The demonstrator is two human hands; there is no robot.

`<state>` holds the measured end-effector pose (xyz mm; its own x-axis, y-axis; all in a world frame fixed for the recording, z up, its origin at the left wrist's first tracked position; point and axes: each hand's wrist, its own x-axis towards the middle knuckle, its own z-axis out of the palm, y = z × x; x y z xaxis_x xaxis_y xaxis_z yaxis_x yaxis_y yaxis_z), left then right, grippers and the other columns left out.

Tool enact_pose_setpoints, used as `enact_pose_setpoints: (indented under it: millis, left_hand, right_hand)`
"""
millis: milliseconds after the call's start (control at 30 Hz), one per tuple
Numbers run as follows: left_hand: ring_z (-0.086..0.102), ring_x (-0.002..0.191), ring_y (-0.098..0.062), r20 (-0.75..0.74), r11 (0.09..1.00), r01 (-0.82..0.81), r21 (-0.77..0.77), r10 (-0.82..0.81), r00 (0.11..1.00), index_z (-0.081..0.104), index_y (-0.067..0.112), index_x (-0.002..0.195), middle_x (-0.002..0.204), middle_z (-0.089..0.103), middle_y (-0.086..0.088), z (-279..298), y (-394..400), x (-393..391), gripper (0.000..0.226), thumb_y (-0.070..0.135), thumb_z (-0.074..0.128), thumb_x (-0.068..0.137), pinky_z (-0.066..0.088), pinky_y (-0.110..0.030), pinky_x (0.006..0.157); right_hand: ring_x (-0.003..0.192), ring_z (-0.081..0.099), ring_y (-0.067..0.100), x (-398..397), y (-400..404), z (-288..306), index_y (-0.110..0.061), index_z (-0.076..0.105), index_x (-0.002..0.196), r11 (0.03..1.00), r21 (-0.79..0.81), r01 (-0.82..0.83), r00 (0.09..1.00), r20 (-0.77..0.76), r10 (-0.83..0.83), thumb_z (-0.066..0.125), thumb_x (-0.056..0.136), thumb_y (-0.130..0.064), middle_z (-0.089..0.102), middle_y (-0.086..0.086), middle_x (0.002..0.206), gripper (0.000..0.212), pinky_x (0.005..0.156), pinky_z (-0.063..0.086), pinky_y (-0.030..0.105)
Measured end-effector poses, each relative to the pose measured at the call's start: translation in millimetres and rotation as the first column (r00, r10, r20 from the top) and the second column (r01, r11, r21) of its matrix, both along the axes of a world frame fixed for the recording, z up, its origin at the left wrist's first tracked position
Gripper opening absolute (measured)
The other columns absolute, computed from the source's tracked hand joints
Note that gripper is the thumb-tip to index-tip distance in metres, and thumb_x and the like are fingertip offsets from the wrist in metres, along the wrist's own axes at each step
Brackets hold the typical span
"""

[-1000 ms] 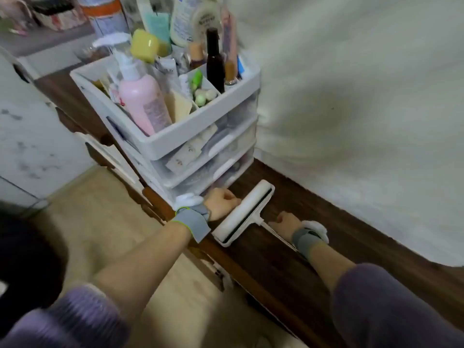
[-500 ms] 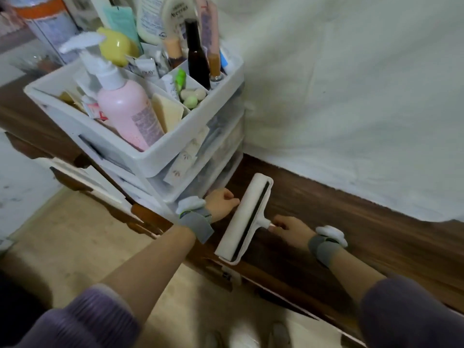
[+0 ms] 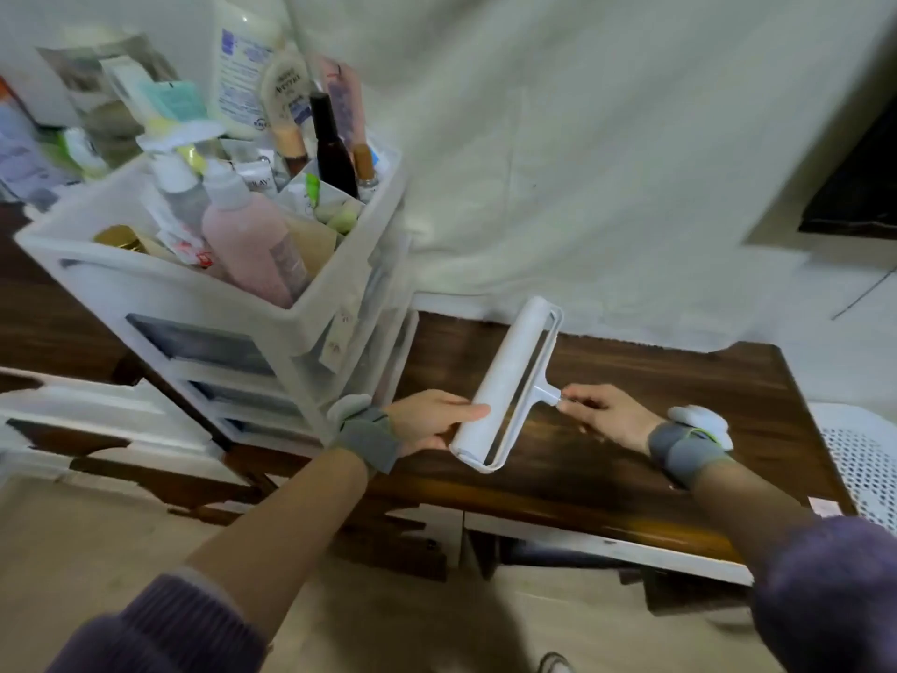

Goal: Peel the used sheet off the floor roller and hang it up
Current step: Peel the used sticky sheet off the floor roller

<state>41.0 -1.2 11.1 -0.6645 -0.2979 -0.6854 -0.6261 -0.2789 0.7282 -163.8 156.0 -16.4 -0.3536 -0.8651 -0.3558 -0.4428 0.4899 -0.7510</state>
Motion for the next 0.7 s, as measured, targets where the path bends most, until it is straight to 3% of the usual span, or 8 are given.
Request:
enact_pose_setpoints:
  millis: [200,333,467,600,700]
  left_hand:
    - [0.058,0.116,-0.023,-0.043,0.999,0.045,-0.017,-0.046,0.998,0.048,0.01,0.129,0.122,0.061,-0.005,16.5,4.3,-11.2,0.044,0.023,0.064,0.09,0.047,-0.042,0.103]
    - [0.055,0.125,-0.029,-0.039,0.998,-0.044,0.047,0.046,0.998,0.047,0.011,0.134,0.135,0.058,-0.011,18.1,4.2,-15.5,0.053,0.033,0.062,0.089,0.047,-0.049,0.104]
    - [0.056,0.123,-0.027,-0.023,0.992,-0.081,-0.095,0.079,0.997,0.047,0.018,0.12,0.129,0.058,-0.008,17.2,10.1,-24.3,0.045,0.04,0.065,0.085,0.044,-0.047,0.107]
    - [0.06,0.098,-0.015,-0.044,0.975,-0.152,-0.163,0.146,0.988,0.044,0.022,0.117,0.104,0.06,0.003,12.1,17.9,-41.0,0.043,0.042,0.064,0.085,0.051,-0.032,0.084]
    - [0.06,0.085,-0.008,-0.078,0.967,-0.168,-0.193,0.156,0.985,0.049,0.02,0.12,0.095,0.06,0.008,7.8,29.3,-52.0,0.045,0.043,0.065,0.085,0.05,-0.021,0.066]
  right_hand:
    - [0.057,0.048,0.013,-10.9,-7.9,24.4,-0.035,0.062,0.079,0.996,-0.076,-0.05,0.999,-0.012,0.05,0.054,0.093,-0.03,0.051,-0.001,0.06,0.017,0.059,0.042,0.02]
    - [0.058,0.047,0.012,-22.7,-20.6,31.1,-0.019,0.065,0.108,0.988,-0.06,-0.14,0.989,-0.051,0.137,0.051,0.095,-0.024,0.049,-0.001,0.061,0.02,0.055,0.04,0.009]
    - [0.074,0.053,0.008,-23.8,-34.0,31.1,-0.023,0.06,0.12,0.985,-0.047,-0.168,0.983,-0.077,0.165,0.048,0.097,-0.027,0.057,-0.008,0.074,0.027,0.073,0.04,0.016]
    - [0.105,0.055,0.019,-23.4,-39.7,17.0,-0.021,0.06,0.124,0.993,-0.084,-0.077,0.983,-0.174,0.062,0.05,0.095,-0.029,0.063,0.005,0.111,0.031,0.088,0.034,0.026]
    - [0.111,0.05,0.029,-16.4,-25.6,6.8,-0.017,0.064,0.116,0.962,-0.225,0.155,0.915,-0.333,-0.225,0.058,0.09,-0.023,0.058,0.013,0.115,0.027,0.089,0.032,0.026]
